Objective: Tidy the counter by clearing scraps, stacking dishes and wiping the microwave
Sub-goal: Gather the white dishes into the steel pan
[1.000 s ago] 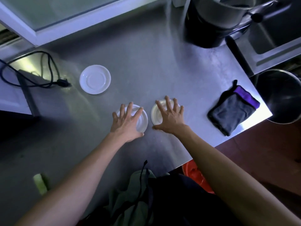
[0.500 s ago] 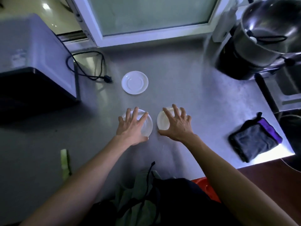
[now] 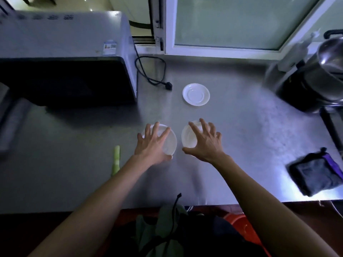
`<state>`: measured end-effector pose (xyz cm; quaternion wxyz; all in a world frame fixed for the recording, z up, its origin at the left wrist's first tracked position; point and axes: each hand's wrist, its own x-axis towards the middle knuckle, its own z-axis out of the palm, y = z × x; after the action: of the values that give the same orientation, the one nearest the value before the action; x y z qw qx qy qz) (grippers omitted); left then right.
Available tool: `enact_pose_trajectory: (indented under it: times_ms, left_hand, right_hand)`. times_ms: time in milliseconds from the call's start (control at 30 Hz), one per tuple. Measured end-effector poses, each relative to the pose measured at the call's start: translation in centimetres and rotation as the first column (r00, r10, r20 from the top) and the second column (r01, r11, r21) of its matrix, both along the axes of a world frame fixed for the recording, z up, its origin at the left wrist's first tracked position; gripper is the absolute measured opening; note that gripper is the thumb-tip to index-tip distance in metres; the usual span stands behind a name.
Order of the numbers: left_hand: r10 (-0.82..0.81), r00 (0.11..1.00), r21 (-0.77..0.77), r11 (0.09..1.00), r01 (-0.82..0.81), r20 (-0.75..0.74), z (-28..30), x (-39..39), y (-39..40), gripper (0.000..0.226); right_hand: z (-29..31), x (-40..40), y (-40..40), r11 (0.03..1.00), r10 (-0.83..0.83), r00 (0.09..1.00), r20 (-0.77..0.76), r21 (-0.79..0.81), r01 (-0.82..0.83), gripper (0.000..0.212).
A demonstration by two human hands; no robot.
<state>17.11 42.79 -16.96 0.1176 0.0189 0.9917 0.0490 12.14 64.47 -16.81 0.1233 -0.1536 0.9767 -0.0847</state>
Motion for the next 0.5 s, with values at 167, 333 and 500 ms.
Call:
enact_pose_trajectory:
  times_ms: [167,333,500]
  left_hand:
    - [0.045,0.999,0.008,0.999,-0.045,-0.022,0.0,5.3,-7.5,0.111]
    - [0.123,0.992,0.053,0.991,-0.122,-0.020,0.3,10.9,-15.2,0.113]
    - [0.258,0.966,0.063,0.964,-0.257,-0.020,0.9,16.9,-23.8,0.110]
  right_hand:
    - [0.7,4.5,-7.4,0.998,0.062,0.998,-0.019,0.021,-0.062,0.107]
    - [1.3,8.8,-15.4,0.987,0.158,0.987,-0.017,0.017,-0.158,0.107]
    - [1.5,12.2,-24.7,0.962,0.274,0.962,-0.024,0.018,-0.273,0.107]
